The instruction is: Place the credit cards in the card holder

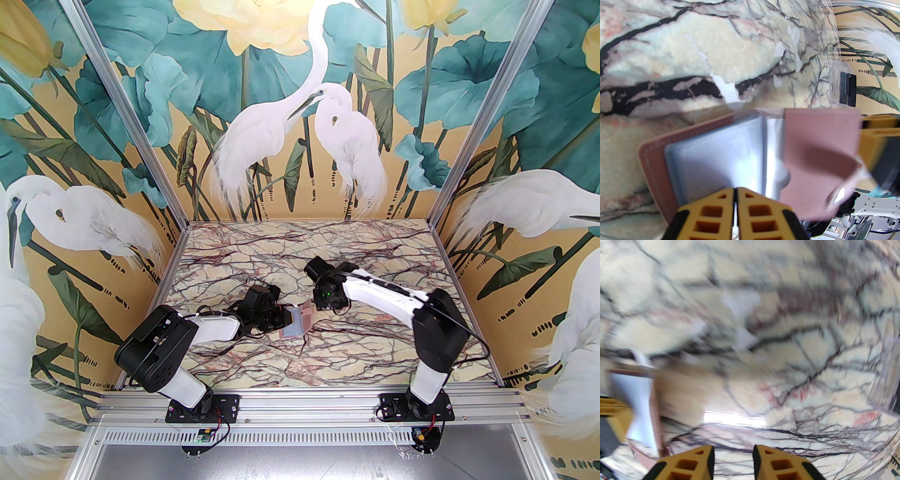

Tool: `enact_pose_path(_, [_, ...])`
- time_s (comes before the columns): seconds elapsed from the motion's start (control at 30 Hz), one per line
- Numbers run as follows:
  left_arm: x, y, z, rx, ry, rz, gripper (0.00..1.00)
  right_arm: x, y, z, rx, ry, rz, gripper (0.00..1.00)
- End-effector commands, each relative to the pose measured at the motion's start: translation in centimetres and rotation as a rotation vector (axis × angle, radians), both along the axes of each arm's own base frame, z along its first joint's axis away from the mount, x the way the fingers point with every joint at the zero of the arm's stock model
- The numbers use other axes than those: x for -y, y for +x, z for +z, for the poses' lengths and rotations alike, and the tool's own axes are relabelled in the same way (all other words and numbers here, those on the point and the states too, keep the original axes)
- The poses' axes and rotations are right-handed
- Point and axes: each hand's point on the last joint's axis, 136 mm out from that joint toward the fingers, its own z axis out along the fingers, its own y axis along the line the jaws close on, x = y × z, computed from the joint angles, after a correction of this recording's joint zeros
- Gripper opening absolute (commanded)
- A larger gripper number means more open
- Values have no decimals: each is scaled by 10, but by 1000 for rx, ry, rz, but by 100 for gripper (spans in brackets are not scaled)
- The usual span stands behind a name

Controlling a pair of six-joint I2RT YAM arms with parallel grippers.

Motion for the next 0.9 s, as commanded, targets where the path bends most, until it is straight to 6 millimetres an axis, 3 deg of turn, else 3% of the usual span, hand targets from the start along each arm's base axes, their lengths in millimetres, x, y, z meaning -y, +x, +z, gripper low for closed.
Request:
enact_pose_path(0.0, [-5,-8,-12,-29,29,0,13,-29,3,56,67,192,61,35])
enact_pose_path(0.23, [-5,-8,-11,-27,28,0,12,-83,-7,64,-23,392,138,34])
enact_pose_path(0.3, [-5,-8,-11,-28,28,0,13,-97,-9,57,-65,409,161,34])
enact_pose_path(0.5, [-6,-9,-11,-28,30,0,12,-110,-2,18,-144,354,151,34])
enact_pose_path(0.73, [-7,-9,-11,-22,34,0,12,-88,-11,-21,-186,253,117,32])
enact_pose_path(0.87, [-7,-9,-11,-23,34,0,12,-72,-29,-46,-247,203,126,32])
